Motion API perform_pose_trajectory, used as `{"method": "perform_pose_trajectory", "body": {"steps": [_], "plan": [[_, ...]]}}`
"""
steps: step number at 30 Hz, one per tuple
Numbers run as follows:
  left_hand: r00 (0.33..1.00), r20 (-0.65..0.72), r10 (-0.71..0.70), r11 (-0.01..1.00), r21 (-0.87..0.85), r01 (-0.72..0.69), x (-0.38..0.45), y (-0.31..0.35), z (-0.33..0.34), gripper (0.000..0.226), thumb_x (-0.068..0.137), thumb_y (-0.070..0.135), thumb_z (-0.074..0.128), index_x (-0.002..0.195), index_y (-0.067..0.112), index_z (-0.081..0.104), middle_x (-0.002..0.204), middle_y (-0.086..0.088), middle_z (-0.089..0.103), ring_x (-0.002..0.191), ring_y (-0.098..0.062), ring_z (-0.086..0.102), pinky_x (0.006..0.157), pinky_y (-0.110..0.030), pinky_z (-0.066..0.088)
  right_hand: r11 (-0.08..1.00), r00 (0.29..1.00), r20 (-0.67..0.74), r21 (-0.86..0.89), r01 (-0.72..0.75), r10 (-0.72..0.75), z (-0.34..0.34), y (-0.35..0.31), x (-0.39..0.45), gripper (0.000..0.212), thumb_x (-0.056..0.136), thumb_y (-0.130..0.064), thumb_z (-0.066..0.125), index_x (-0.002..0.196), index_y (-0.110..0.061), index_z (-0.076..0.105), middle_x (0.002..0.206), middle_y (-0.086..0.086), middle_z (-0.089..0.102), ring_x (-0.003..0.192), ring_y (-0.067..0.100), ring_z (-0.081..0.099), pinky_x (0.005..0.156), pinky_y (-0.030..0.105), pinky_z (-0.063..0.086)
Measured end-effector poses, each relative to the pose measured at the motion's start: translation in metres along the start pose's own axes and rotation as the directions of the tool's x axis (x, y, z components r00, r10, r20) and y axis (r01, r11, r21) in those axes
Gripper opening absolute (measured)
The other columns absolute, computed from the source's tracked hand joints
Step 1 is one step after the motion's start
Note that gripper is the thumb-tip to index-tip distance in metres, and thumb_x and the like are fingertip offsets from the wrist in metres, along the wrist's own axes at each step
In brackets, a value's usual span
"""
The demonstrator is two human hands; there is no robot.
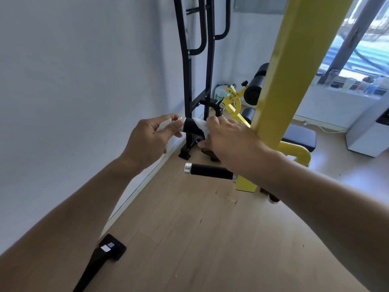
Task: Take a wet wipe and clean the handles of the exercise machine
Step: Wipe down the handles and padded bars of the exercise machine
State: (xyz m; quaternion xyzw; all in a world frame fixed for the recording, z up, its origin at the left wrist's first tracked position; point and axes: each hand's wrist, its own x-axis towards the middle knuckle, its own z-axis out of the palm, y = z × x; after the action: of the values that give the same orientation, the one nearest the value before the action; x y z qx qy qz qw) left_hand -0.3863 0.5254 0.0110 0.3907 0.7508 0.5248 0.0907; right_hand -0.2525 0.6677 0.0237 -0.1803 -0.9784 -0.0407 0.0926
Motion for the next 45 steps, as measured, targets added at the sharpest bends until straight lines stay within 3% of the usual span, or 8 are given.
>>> {"method": "perform_pose_trajectory", "body": {"steps": [8,14,19,22,28,34,39,45], "plan": [[0.994,0.097,0.04,0.995,0.083,-0.049,0.002,0.003,-0.003,0.026,0.099,0.039,0.054,0.098,0.025,0.075,0.049,0.011,0.061,0.045,-0.007,0.054,0.046,-0.008,0.041,0.986,0.989,-0.019,0.072,0.15,-0.149,-0.008,-0.018,0.019,0.034,0.107,-0.038,0.039,0.123,-0.009,0.044,0.106,0.006,0.059,0.086,0.02,0.059,0.072,0.035,0.046],[0.995,0.094,0.018,0.998,0.053,-0.023,0.003,0.005,-0.001,0.023,0.1,0.037,0.055,0.092,0.028,0.075,0.051,0.011,0.062,0.045,-0.009,0.054,0.046,-0.012,0.043,0.942,0.988,0.118,0.331,0.053,-0.097,-0.022,-0.007,0.013,0.068,0.098,-0.057,0.05,0.144,-0.012,0.03,0.102,0.007,0.061,0.086,0.026,0.061,0.074,0.041,0.051],[0.997,0.073,0.021,0.999,0.046,-0.024,0.006,0.003,0.001,0.021,0.099,0.037,0.056,0.099,0.025,0.073,0.057,0.022,0.066,0.047,-0.015,0.054,0.046,-0.011,0.043,0.929,0.993,0.094,0.37,0.029,-0.068,-0.034,0.008,0.01,0.037,0.106,-0.043,0.037,0.114,-0.021,0.065,0.091,0.004,0.065,0.088,0.024,0.062,0.075,0.037,0.05],[0.998,0.067,0.02,0.996,0.082,-0.026,0.008,0.004,0.001,0.026,0.101,0.033,0.055,0.104,0.016,0.075,0.052,0.026,0.063,0.044,-0.008,0.052,0.045,-0.008,0.039,0.98,1.0,0.016,0.196,0.022,-0.026,-0.029,0.005,0.009,0.02,0.102,-0.039,0.054,0.108,-0.025,0.066,0.088,0.001,0.063,0.087,0.02,0.061,0.071,0.032,0.048],[0.995,0.095,0.017,0.991,0.128,-0.029,0.011,0.006,-0.001,0.028,0.101,0.033,0.054,0.106,0.015,0.073,0.047,0.028,0.059,0.047,0.001,0.057,0.047,-0.005,0.04,0.997,0.999,0.034,0.074,0.023,-0.025,-0.012,-0.016,0.023,0.041,0.103,-0.046,0.047,0.13,-0.014,0.05,0.113,0.004,0.06,0.099,0.018,0.062,0.072,0.028,0.041],[0.995,0.099,-0.031,0.998,0.058,0.026,0.016,0.007,0.001,0.035,0.097,0.036,0.058,0.115,0.01,0.073,0.072,0.015,0.071,0.043,-0.003,0.057,0.041,-0.007,0.038,0.959,0.994,0.079,-0.277,-0.054,0.079,-0.03,0.002,-0.012,0.013,0.109,-0.023,0.037,0.112,-0.012,0.043,0.082,0.004,0.04,0.076,0.02,0.048,0.059,0.031,0.039],[0.995,0.097,-0.024,0.996,0.093,0.015,0.016,0.004,0.001,0.035,0.098,0.042,0.055,0.113,0.016,0.074,0.058,0.024,0.067,0.04,-0.005,0.055,0.043,-0.006,0.038,0.989,0.996,-0.083,-0.145,0.007,-0.02,0.001,-0.012,0.01,0.041,0.107,-0.037,0.034,0.122,-0.002,0.049,0.103,0.011,0.057,0.085,0.024,0.058,0.072,0.036,0.045],[0.995,0.1,0.01,0.986,0.163,-0.027,0.018,0.003,-0.004,0.034,0.1,0.037,0.053,0.108,0.011,0.074,0.051,0.028,0.062,0.043,-0.007,0.057,0.045,-0.005,0.039,0.998,0.996,-0.082,-0.063,0.027,-0.033,-0.002,-0.018,0.018,0.032,0.106,-0.028,0.04,0.129,-0.007,0.046,0.118,0.008,0.058,0.104,0.025,0.06,0.085,0.036,0.045]]}}
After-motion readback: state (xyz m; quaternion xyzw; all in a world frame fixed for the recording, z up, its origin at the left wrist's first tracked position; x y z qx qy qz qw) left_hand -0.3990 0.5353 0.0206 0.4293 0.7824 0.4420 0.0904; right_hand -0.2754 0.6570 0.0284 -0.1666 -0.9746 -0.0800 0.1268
